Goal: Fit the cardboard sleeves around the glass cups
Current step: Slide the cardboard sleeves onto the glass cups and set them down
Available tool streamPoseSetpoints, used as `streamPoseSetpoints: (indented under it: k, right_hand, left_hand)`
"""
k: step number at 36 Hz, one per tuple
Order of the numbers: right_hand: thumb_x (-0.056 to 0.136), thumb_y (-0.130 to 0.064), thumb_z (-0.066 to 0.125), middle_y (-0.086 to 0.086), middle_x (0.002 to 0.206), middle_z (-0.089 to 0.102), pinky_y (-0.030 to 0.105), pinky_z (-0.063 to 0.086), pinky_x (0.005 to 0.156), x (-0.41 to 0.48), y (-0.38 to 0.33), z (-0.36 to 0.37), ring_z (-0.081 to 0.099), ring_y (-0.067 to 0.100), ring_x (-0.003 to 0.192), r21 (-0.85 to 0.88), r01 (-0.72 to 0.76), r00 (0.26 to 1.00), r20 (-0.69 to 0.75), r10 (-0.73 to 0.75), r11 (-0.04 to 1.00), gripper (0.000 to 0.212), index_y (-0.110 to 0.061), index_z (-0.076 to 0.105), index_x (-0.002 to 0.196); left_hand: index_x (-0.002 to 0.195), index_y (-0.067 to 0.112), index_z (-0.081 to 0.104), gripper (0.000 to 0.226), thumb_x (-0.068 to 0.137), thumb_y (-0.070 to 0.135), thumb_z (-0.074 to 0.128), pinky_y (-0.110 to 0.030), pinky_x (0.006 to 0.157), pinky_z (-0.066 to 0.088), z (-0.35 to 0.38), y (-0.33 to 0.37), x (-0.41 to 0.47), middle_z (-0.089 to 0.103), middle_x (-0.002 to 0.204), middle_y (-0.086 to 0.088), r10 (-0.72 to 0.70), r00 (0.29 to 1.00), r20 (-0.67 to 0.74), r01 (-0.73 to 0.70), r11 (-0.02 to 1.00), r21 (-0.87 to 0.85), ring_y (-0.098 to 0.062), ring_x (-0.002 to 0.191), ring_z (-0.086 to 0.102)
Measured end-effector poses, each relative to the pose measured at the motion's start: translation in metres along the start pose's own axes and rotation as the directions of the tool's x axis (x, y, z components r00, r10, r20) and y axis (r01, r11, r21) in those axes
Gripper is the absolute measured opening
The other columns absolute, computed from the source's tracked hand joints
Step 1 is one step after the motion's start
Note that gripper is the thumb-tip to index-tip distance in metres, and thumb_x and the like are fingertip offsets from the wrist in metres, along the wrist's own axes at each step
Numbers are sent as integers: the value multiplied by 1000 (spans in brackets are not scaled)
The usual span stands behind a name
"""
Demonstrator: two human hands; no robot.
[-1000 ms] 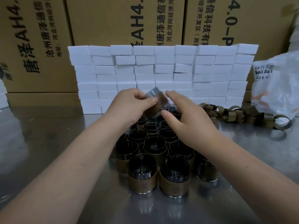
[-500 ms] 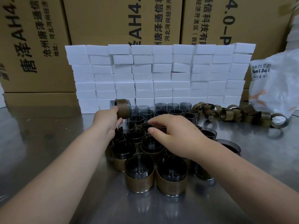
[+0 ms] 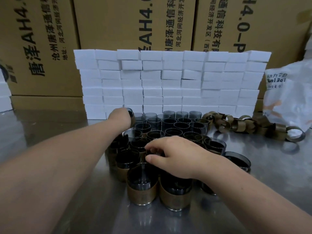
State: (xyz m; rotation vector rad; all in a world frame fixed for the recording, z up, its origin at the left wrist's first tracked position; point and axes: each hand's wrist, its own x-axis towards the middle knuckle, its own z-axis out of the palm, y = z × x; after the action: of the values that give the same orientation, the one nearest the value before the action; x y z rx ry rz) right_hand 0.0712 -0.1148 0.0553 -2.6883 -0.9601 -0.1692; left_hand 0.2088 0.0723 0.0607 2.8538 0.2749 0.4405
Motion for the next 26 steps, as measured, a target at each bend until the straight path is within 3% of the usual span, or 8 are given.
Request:
streamPoseSetpoints:
  k: [3, 5, 9, 12, 16, 18, 22, 26]
  right_hand:
    - [91, -48, 46, -9, 119, 60, 29, 44, 89, 0, -1, -2, 54, 12, 109, -1, 8, 1000, -2, -8, 1000, 41, -33, 50, 129]
    - [92, -48, 45, -9, 119, 60, 29, 43, 88, 0, 0, -2, 53, 13, 110, -5, 14, 1000, -5, -14, 1000, 41, -33, 50, 129]
    - [92, -48, 45, -8, 119, 60, 28, 42, 88, 0, 1, -2, 53, 13, 110, -8, 24, 1000, -15, -24, 1000, 41, -32, 50, 129]
    - [91, -48, 45, -8, 118, 61, 31, 44, 90, 1, 0, 0, 54, 14, 110, -8, 25, 1000, -9, -25, 1000, 41, -32, 50, 128]
    - [91, -47, 46, -7, 118, 61, 32, 45, 92, 1, 0, 4, 54, 13, 110, -16, 30, 1000, -8, -30, 999, 40, -30, 51, 128]
    - [91, -47, 46, -7, 118, 62, 32, 45, 91, 1, 0, 4, 54, 14, 110, -22, 30, 999, -10, -30, 999, 40, -31, 51, 127]
    - [92, -44, 45, -6, 113, 63, 32, 46, 87, 1, 1, 3, 55, 16, 106, -45, 15, 998, -65, -18, 999, 34, -31, 54, 122]
    - [90, -33, 46, -2, 98, 65, 29, 42, 75, 2, 4, -2, 57, 19, 95, -21, -16, 983, -181, 12, 1000, 19, -29, 63, 97]
  left_hand:
    - [72, 8, 50, 19, 91, 9, 48, -28, 66, 39, 4, 4, 0, 50, 71, -7, -9, 999, 44, 5, 995, 96, -27, 80, 50]
    - [66, 8, 46, 23, 90, 8, 48, -29, 64, 39, 6, 5, 1, 44, 65, -5, -19, 998, 64, 12, 993, 118, -26, 76, 48]
    - [75, 7, 52, 19, 91, 13, 44, -29, 67, 41, 7, 7, -2, 55, 78, -7, -8, 991, 134, -11, 989, 145, -26, 77, 50]
    - [97, 4, 59, 29, 97, 27, 41, -29, 72, 38, 11, 7, -3, 61, 107, -14, 43, 981, 190, -65, 991, 113, -28, 88, 53]
    - [110, 3, 59, 38, 97, 31, 38, -27, 74, 35, 14, 8, -12, 58, 118, -16, 63, 980, 191, -76, 995, 62, -30, 105, 54]
    - [103, 9, 61, 35, 94, 33, 38, -28, 76, 39, 15, 11, -22, 60, 114, -14, 66, 984, 164, -75, 996, 50, -29, 100, 55]
    - [70, 16, 52, 31, 88, 37, 39, -39, 88, 45, 13, 33, -48, 62, 92, -7, 155, 971, 183, -150, 988, -40, -27, 93, 56]
    - [73, 17, 54, 14, 85, 14, 47, -42, 90, 45, 10, 46, -81, 63, 103, -13, 308, 900, 307, -288, 951, -110, -32, 106, 56]
